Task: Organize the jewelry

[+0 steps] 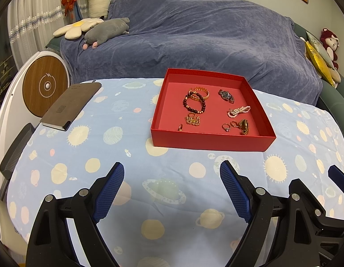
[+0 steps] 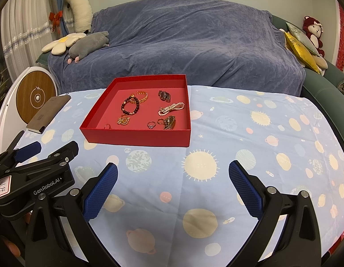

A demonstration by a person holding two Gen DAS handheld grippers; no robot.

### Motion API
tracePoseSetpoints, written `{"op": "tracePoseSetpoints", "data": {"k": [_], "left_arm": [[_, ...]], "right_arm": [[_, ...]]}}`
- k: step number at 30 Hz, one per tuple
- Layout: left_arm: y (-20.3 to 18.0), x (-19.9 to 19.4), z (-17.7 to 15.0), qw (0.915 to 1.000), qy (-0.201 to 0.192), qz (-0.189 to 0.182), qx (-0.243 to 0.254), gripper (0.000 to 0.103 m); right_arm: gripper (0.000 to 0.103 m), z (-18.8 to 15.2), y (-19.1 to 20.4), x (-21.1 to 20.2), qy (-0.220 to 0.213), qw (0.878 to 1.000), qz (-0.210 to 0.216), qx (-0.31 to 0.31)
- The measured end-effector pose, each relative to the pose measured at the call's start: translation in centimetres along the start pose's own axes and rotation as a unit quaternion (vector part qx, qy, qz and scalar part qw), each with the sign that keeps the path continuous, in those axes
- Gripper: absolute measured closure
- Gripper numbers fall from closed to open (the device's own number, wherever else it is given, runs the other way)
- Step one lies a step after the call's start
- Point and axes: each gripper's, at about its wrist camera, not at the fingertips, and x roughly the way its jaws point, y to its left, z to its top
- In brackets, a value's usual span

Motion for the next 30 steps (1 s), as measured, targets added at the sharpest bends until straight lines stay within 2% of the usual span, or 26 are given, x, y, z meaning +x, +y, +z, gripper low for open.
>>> {"op": "tracePoseSetpoints", "data": {"k": [7,13,30], "left_arm": [[0.06,-0.02,-0.02,1.0000,0.000,0.003,0.001,0.018],[-0.25,-0.26,-0.22,0.9996,-0.008,0.021,0.015,0.018],[-0.25,0.00,-0.43,0.9999,0.001,0.016,0.004,0.018]], "right_arm": [[0.005,-0.03,0.00,0.00,0.000,1.000,0.000,-0.001],[0.005,-0.09,-0.13,0.06,-0.001,1.000,0.000,-0.003],[0.005,-0.07,-0.04,0.01,-0.001,1.000,-0.001,-0.005]]}}
